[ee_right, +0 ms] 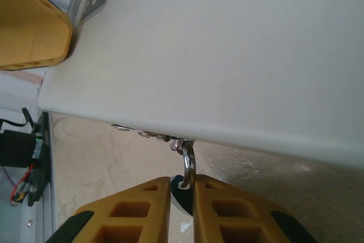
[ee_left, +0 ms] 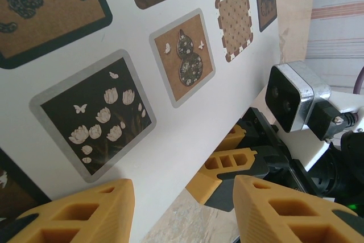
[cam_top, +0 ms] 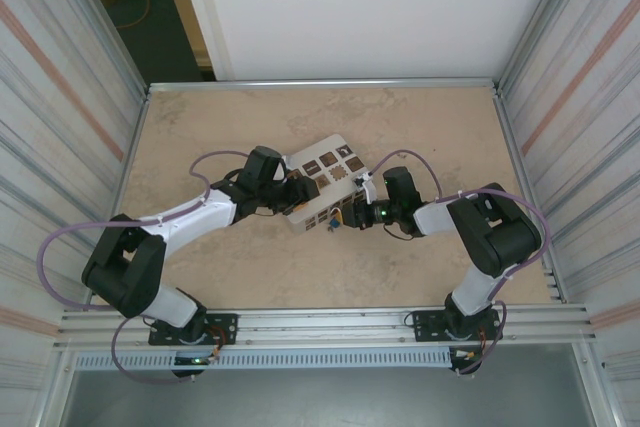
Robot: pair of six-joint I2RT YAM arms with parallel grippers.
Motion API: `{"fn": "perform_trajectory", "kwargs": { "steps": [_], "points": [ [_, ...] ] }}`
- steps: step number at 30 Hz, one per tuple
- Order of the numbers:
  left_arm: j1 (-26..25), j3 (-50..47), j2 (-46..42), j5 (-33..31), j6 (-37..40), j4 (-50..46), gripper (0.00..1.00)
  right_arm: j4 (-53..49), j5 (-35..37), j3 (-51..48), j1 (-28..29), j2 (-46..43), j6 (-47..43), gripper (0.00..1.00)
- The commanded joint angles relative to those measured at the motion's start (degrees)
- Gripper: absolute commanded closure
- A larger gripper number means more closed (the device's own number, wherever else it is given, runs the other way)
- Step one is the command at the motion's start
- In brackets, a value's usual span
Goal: Unlock the padlock with the key
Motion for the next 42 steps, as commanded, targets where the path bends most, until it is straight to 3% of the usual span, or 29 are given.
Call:
{"fn": "perform_trajectory", "kwargs": {
  "steps": [1, 10, 42],
  "points": [
    [-0.30, -2.24, 0.13, 0.18, -0.41, -2.86, 0.50, -0.27, -0.35, 0.69, 0.43, 0.00, -0.15, 0.87],
    [-0.30, -2.97, -0.31, -0.08, -0.41, -2.91, 0.50, 1.42, 1.11, 0.28, 0.26, 0.63, 2.39, 1.00],
    [-0.54, -6.16, -1.01, -0.14, -1.02, -2.12, 0.50, 20.12, 5.70, -2.30, 0.24, 3.30, 21.69, 1.00]
  ]
}}
